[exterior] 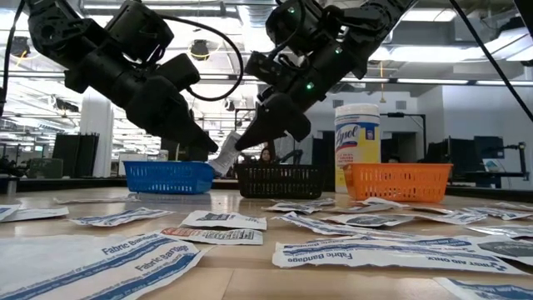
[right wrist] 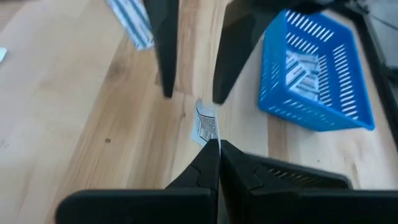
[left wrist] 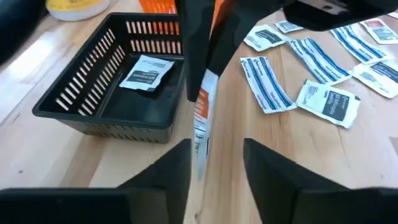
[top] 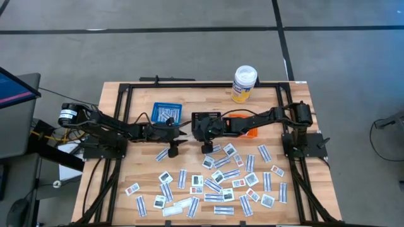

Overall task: Pick & Place First Aid Supplies
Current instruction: Put the ointment pack into the orange bin

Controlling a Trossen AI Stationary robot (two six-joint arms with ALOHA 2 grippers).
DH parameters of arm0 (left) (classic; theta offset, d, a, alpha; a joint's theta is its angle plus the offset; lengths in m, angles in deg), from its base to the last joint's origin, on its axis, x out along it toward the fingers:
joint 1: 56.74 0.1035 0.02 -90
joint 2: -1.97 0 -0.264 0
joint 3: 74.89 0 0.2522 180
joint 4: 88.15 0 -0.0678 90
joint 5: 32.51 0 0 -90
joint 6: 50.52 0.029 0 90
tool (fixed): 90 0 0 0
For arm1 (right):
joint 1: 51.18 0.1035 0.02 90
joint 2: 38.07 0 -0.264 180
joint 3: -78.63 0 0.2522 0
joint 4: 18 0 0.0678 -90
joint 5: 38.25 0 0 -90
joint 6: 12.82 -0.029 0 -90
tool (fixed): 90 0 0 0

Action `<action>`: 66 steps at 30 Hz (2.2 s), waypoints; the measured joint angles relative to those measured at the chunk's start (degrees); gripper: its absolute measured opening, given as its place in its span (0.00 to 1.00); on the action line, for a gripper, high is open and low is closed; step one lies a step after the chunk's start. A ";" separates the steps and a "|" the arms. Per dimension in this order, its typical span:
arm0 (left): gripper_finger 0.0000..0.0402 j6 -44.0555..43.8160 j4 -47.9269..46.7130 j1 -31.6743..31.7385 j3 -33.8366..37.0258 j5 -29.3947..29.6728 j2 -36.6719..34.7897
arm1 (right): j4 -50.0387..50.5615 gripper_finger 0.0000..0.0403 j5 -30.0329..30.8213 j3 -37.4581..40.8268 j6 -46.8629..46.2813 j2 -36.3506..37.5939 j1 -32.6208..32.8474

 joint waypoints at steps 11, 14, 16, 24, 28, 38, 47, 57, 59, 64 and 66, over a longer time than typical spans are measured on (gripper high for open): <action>0.38 0.64 0.05 0.00 0.00 0.00 0.00 | -3.36 0.00 -1.07 0.00 0.62 -0.02 0.61; 0.31 2.09 0.26 -0.02 0.00 0.00 0.00 | -3.38 0.00 -1.07 0.00 0.59 -0.02 0.57; 0.24 2.41 0.26 -0.02 0.00 0.01 0.00 | -3.37 0.00 -1.07 0.00 0.57 -0.04 0.55; 0.02 2.59 0.31 0.00 0.00 1.84 0.01 | -2.79 0.00 -0.99 0.00 0.37 -0.04 0.55; 0.03 2.59 0.76 0.00 0.00 4.27 0.04 | -0.31 0.00 2.46 -0.11 -1.00 -0.04 0.48; 0.03 2.56 -0.41 0.00 0.14 6.03 0.04 | 2.67 0.00 4.88 0.07 -5.35 0.15 -0.13; 0.03 2.56 -0.09 -0.02 0.11 5.92 0.04 | 11.71 0.00 9.80 0.17 -6.36 4.88 0.51; 0.03 1.95 -0.61 -0.08 0.09 5.07 0.04 | 52.75 0.00 31.40 0.71 -40.59 19.86 -0.46; 0.03 1.93 -0.61 -0.15 0.09 3.28 0.04 | 58.91 0.00 29.76 2.82 -48.38 21.19 -0.87; 0.02 1.91 -0.54 -0.37 0.09 -1.14 0.02 | 61.53 0.00 27.74 9.03 -53.87 21.80 -1.43; 0.02 1.95 -0.24 -0.37 0.07 -1.73 0.02 | 61.62 0.00 27.35 10.19 -54.03 21.26 -1.17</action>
